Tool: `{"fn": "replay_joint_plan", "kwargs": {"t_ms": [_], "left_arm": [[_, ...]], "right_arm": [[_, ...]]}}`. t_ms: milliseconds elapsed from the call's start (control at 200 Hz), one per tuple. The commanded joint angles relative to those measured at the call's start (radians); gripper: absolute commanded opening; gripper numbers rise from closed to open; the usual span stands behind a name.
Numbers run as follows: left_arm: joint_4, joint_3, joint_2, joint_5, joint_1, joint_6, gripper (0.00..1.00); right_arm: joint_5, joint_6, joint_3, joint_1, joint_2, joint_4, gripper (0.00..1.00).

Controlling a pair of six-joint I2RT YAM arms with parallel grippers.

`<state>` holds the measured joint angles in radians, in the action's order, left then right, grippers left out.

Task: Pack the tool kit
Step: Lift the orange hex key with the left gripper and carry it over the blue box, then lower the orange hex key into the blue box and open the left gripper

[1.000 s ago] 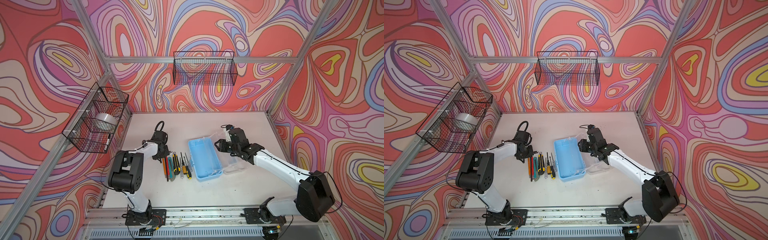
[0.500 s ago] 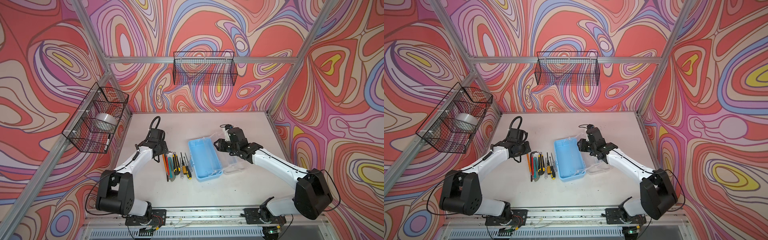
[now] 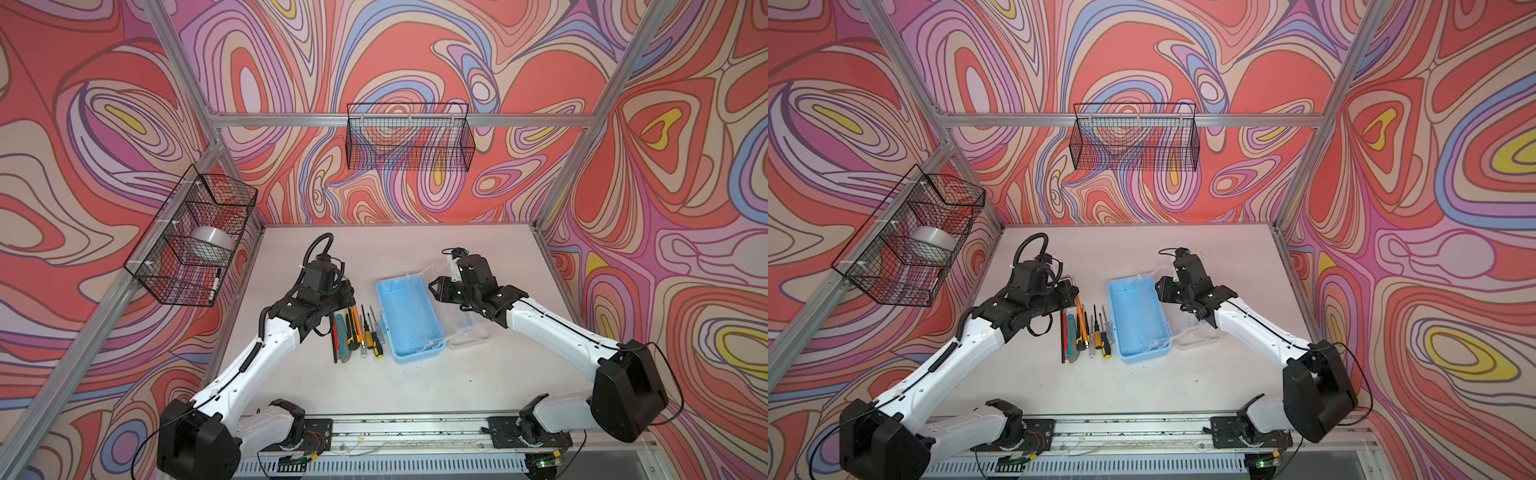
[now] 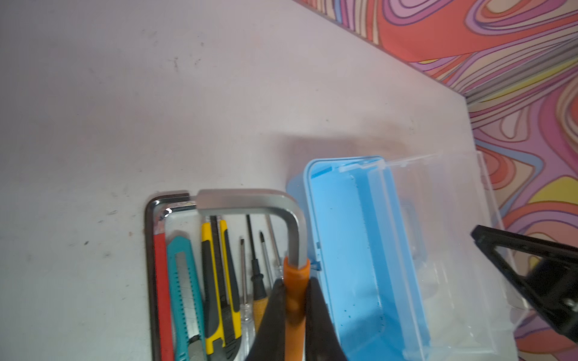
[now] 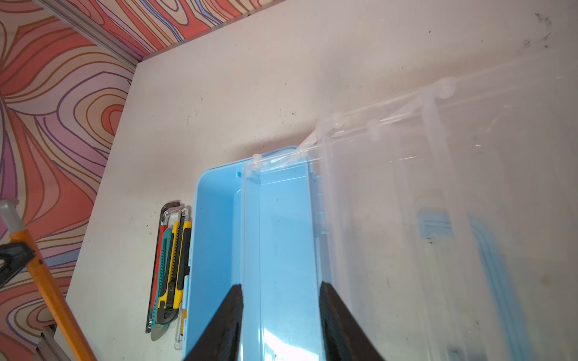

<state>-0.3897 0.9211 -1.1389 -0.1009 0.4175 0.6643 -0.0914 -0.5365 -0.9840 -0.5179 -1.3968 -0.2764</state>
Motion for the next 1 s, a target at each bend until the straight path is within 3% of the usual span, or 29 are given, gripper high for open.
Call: {"fn": "replay_joint_plan", "kwargs": {"t_ms": [0, 210, 330, 656, 991], "left_arm": [[0.118, -0.013, -0.004, -0.026, 0.092, 0.108, 0.00], [0.370, -0.025, -0.149, 0.008, 0.244, 0.226, 0.00], [0.407, -0.001, -0.253, 0.060, 0.297, 0.249, 0.00], [0.470, 0.051, -0.492, 0.061, 0.319, 0.301, 0.00], [0.493, 0.124, -0.614, 0.085, 0.318, 0.307, 0.00]], "right_arm": [[0.022, -0.002, 0.010, 0.003, 0.028, 0.009, 0.42], [0.023, -0.003, 0.023, 0.005, 0.047, 0.006, 0.42], [0.037, -0.001, 0.044, 0.009, 0.073, 0.002, 0.42], [0.033, -0.001, 0.084, 0.014, 0.105, 0.004, 0.42], [0.017, -0.012, 0.094, 0.014, 0.113, 0.017, 0.42]]}}
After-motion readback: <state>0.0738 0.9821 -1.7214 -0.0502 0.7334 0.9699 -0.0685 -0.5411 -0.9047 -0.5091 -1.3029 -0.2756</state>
